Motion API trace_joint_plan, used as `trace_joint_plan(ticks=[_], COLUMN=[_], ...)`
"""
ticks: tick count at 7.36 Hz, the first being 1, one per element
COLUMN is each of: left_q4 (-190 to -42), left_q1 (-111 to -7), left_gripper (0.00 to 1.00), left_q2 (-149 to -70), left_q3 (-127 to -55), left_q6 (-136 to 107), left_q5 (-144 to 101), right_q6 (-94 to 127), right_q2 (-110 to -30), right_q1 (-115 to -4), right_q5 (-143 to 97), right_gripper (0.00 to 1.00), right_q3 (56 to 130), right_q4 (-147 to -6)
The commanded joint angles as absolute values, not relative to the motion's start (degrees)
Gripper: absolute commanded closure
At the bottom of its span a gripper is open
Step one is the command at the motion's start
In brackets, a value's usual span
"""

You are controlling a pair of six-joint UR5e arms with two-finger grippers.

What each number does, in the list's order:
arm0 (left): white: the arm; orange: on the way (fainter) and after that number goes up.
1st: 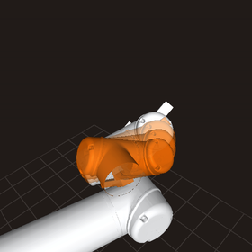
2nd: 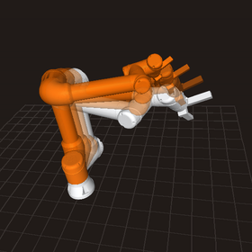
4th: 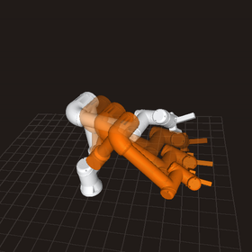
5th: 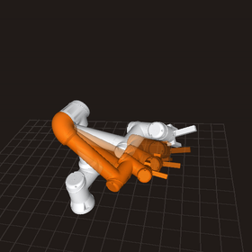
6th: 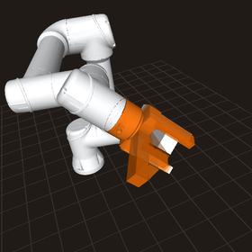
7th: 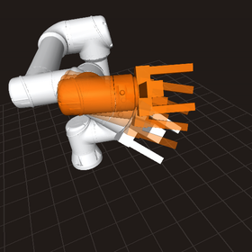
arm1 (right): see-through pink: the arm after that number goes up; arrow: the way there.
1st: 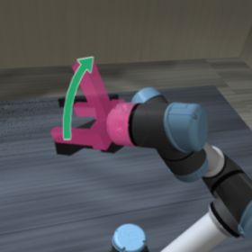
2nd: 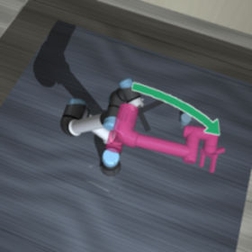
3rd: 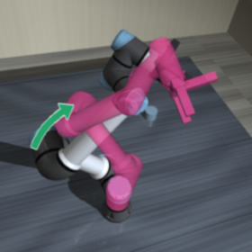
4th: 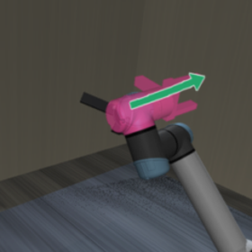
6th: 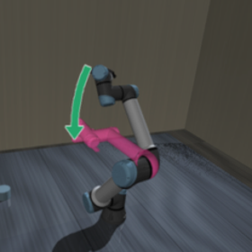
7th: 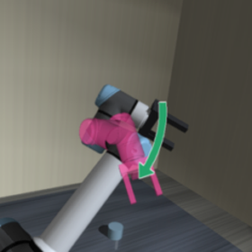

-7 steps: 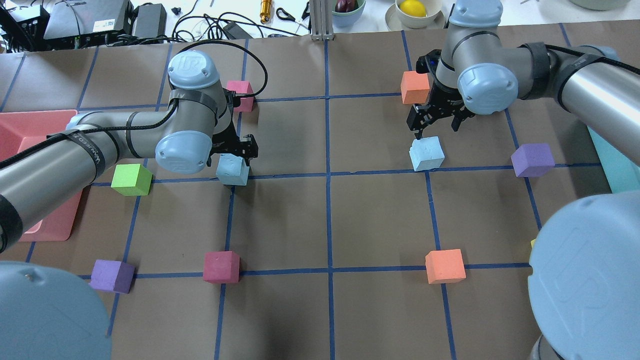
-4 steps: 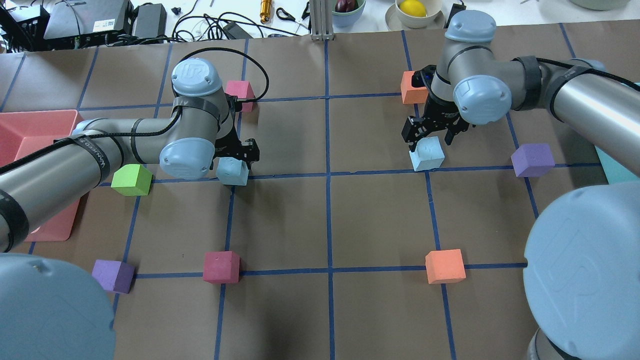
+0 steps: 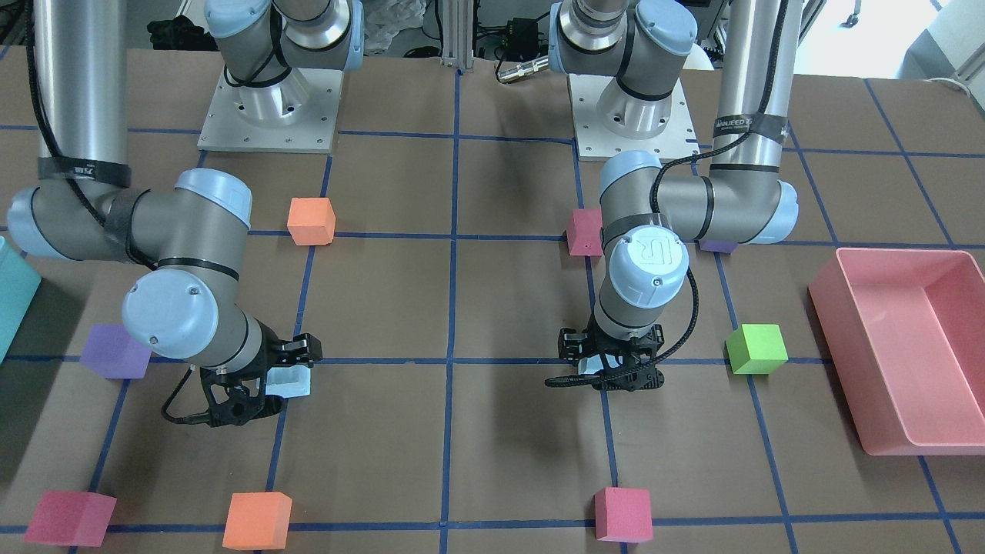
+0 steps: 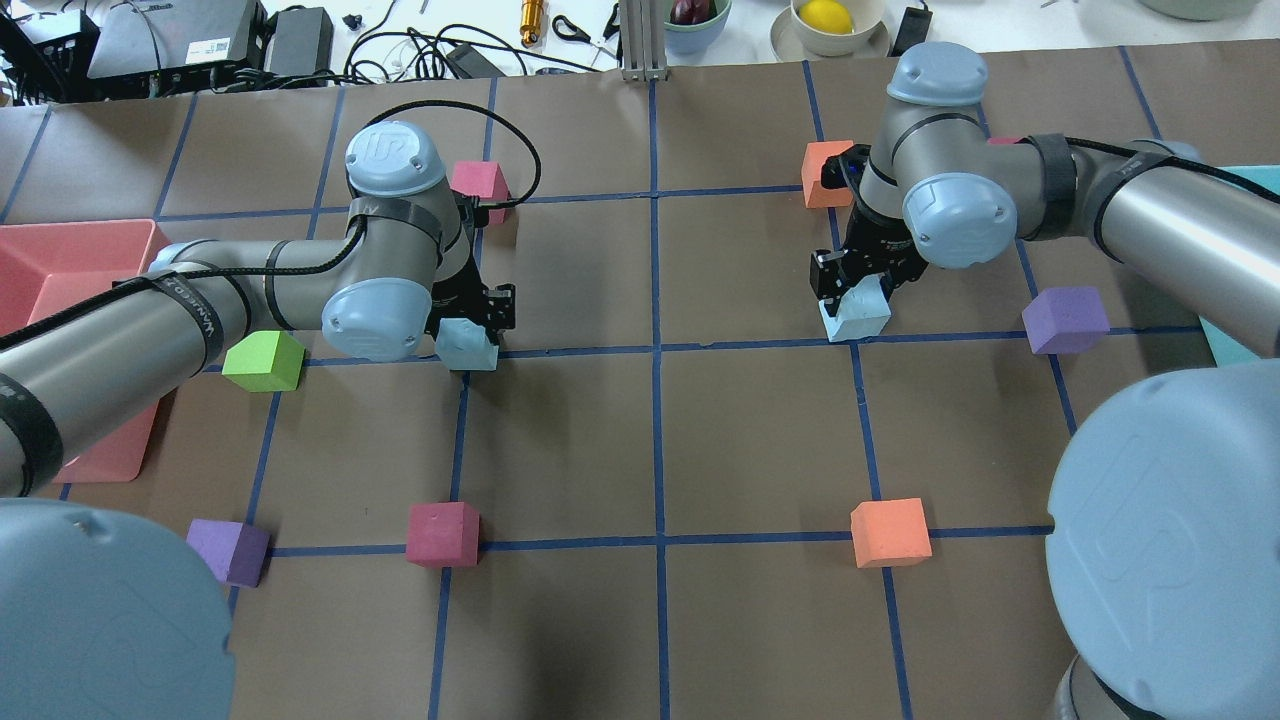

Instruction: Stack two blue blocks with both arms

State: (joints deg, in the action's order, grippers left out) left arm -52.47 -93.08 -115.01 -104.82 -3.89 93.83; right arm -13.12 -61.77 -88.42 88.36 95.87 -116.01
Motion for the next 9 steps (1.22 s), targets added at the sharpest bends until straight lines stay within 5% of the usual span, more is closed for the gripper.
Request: trace_joint_plan(ticks=[1,9], left_q4=[-52.5,-53.0], left_q1=[-93.1,-92.9], left_gripper=[0.86,0.86], left_q2=[-114.8,-113.5], left_q3=[-104.3,-102.4], left_q6=[-4.0,-4.0], left_q5=[92.0,90.4], right_q6=[-12.7,17.9], right_q2=[-62.2,-51.5], right_q1=[-88.7,-103.7], right_q5=[88.2,85.3], right_gripper=[1.00,1.00], right_q3=[94.9,73.4], right_q4=[-116.6,-113.5])
